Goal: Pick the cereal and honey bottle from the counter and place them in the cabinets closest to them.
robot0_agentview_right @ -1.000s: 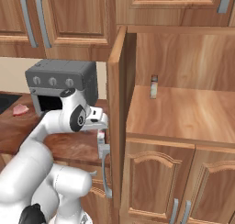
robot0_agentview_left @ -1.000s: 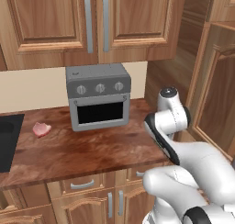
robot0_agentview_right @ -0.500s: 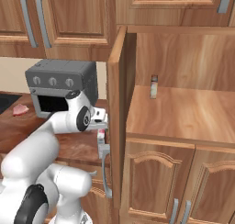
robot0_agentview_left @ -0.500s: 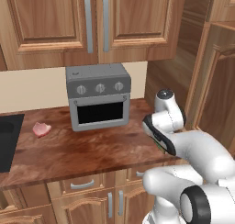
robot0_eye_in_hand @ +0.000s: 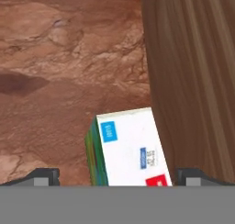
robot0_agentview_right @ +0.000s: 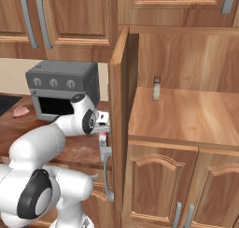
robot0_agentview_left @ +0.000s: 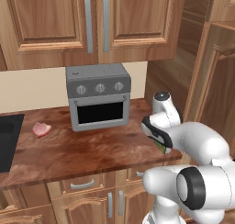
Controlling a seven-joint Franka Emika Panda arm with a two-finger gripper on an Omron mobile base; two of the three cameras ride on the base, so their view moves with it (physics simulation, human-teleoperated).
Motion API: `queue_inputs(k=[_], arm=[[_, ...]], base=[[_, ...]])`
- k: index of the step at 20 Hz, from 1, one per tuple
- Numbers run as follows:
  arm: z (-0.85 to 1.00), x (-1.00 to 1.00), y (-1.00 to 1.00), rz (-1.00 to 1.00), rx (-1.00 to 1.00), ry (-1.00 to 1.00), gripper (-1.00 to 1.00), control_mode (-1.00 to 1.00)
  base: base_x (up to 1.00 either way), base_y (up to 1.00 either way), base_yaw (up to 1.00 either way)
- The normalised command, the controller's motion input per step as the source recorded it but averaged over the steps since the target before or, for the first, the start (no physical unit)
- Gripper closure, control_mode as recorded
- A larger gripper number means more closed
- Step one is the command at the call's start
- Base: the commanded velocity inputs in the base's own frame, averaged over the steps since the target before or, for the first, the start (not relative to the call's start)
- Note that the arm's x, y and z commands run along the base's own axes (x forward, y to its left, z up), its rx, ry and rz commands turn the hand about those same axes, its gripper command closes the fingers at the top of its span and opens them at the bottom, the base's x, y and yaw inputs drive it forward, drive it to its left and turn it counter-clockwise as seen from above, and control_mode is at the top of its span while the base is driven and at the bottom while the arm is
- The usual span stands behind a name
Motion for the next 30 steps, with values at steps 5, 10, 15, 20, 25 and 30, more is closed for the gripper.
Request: queue_inputs(k=[5, 10, 15, 20, 25, 30], arm=[[-0.21, 0.06, -0.07, 0.0, -0.01, 0.0, -1.0, -1.0], [-0.2, 0.03, -0.06, 0.0, 0.0, 0.0, 1.0, -1.0], [-0.04, 0.0, -0.01, 0.0, 0.0, 0.0, 1.0, -1.0], [0.0, 0.0, 0.0, 0.0, 0.0, 0.0, 1.0, -1.0], [0.22, -0.04, 0.0, -0.02, 0.01, 0.05, 1.0, -1.0], [0.4, -0.07, 0.0, -0.05, 0.05, 0.08, 1.0, -1.0]], base=[[0.0, 0.0, 0.0], [0.0, 0.0, 0.0], [0.0, 0.0, 0.0], [0.0, 0.0, 0.0], [0.0, 0.0, 0.0], [0.0, 0.0, 0.0]])
